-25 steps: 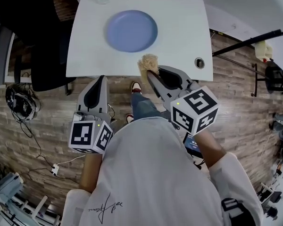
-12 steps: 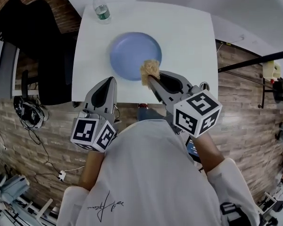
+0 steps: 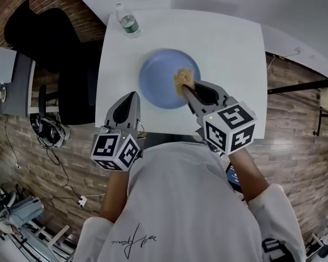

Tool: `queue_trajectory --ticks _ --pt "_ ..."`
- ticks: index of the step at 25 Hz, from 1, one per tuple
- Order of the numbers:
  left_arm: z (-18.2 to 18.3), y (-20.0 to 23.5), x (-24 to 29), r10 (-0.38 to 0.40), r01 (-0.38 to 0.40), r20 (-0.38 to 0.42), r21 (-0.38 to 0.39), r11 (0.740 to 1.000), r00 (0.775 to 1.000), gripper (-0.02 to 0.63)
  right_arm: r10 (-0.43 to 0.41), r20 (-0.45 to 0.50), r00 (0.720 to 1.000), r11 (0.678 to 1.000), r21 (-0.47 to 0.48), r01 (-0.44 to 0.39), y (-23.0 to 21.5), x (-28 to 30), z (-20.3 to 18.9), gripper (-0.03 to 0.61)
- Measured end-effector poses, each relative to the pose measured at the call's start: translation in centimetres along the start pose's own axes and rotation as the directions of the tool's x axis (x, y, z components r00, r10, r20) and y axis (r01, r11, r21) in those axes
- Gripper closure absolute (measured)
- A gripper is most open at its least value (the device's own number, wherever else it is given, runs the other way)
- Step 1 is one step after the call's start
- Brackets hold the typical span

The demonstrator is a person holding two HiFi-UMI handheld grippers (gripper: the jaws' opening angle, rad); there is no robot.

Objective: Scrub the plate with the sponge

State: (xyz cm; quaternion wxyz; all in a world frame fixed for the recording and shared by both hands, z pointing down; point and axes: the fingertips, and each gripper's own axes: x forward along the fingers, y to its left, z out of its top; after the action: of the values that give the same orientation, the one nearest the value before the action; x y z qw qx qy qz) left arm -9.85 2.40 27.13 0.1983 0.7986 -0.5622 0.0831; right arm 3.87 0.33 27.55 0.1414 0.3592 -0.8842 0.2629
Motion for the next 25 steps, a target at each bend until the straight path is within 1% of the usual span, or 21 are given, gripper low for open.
queue_trajectory --ticks 3,6,10,13,18,25 --pt "-0.8 1.2 0.6 0.013 -0.013 -0.027 -0.015 1.0 1.0 0.601 -0.025 -0.023 0.999 1.0 -0.003 0.025 -1.0 1.2 -0.5 0.532" --pt "-1.9 2.6 1.4 0.028 -0.029 -0.065 -0.013 1.0 0.998 0.612 -0.062 -0.054 0.997 0.998 -0.003 0.062 -2.2 2.6 -1.3 0.532" --pt "-3.4 4.3 2.8 0.034 -0.036 -0.107 -0.019 0.999 0.994 0.608 -0.101 -0.101 0.99 0.995 0.006 0.102 -3.6 4.2 -2.5 0.532" --pt "-4.5 5.7 4.3 0.035 -0.04 -0.145 -0.034 0.999 0.989 0.592 -0.143 -0.133 0.981 0.989 0.014 0.146 -5.0 5.6 -3.3 0.532" --pt "-5.5 7.4 6.2 0.033 -0.046 -0.191 -0.066 0.997 0.981 0.591 -0.211 -0.187 0.959 0.976 0.018 0.218 -7.1 7.0 -4.4 0.532" --pt "-7.6 9.1 8.5 0.006 -0.03 -0.262 -0.087 0.996 0.965 0.589 -0.245 -0.251 0.936 0.964 0.044 0.264 -8.5 9.1 -5.7 0.532"
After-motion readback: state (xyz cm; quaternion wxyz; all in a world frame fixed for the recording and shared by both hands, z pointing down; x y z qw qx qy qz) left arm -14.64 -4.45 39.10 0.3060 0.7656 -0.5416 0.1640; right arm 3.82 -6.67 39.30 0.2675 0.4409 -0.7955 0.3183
